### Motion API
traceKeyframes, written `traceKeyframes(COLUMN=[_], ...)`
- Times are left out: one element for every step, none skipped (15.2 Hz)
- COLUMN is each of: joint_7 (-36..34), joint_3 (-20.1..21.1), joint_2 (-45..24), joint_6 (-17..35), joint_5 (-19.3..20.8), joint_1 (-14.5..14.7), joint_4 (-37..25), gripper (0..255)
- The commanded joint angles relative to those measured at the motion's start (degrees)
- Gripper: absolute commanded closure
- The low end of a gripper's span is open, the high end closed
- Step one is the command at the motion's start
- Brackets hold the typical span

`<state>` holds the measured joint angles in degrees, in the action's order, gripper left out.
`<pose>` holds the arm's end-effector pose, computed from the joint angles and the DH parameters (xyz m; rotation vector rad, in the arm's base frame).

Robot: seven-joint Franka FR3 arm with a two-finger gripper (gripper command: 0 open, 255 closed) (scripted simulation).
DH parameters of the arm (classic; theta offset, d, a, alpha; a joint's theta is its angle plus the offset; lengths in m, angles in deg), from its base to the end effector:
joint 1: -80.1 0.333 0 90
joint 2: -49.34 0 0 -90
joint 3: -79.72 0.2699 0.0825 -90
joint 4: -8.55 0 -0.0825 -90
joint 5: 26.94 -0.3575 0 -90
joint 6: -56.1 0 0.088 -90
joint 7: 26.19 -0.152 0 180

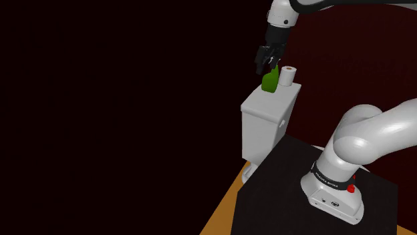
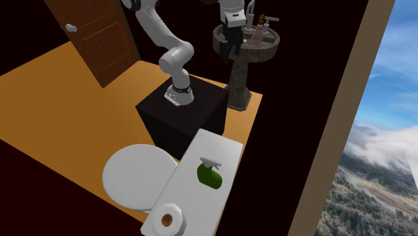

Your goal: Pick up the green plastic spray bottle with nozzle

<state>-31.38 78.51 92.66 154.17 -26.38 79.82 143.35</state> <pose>0.3391 -0.0109 0.5182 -3.1229 0.1733 -0.1795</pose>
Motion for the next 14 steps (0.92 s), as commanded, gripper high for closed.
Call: traceKeyframes(joint_7=[0.00,1.41,2.81,4.20,5.59,6.98,8.37,9.77,11.16,12.55,13.95,15.37,16.79,18.23], joint_3=[0.00,-1.28,-2.55,-3.81,-5.09,-6.34,-7.59,-8.83,-10.08,-11.32,-12.56,-13.79,-15.02,-16.24], joint_2=[0.00,-0.71,-1.50,-2.35,-3.27,-4.25,-5.30,-6.41,-7.58,-8.81,-10.09,-11.43,-12.83,-14.28], joint_6=[0.00,0.42,0.85,1.28,1.71,2.15,2.59,3.02,3.45,3.87,4.27,4.67,5.05,5.41], joint_5=[0.00,0.62,1.21,1.78,2.31,2.81,3.25,3.64,4.00,4.30,4.55,4.72,4.83,4.87], joint_1=[0.00,-0.41,-0.81,-1.19,-1.53,-1.87,-2.19,-2.49,-2.74,-2.98,-3.18,-3.38,-3.54,-3.68], joint_4=[0.00,-0.25,-0.57,-0.95,-1.41,-1.93,-2.52,-3.17,-3.90,-4.69,-5.55,-6.48,-7.47,-8.53], gripper=[0,0,0,0,0,0,0,0,0,0,0,0,0,0])
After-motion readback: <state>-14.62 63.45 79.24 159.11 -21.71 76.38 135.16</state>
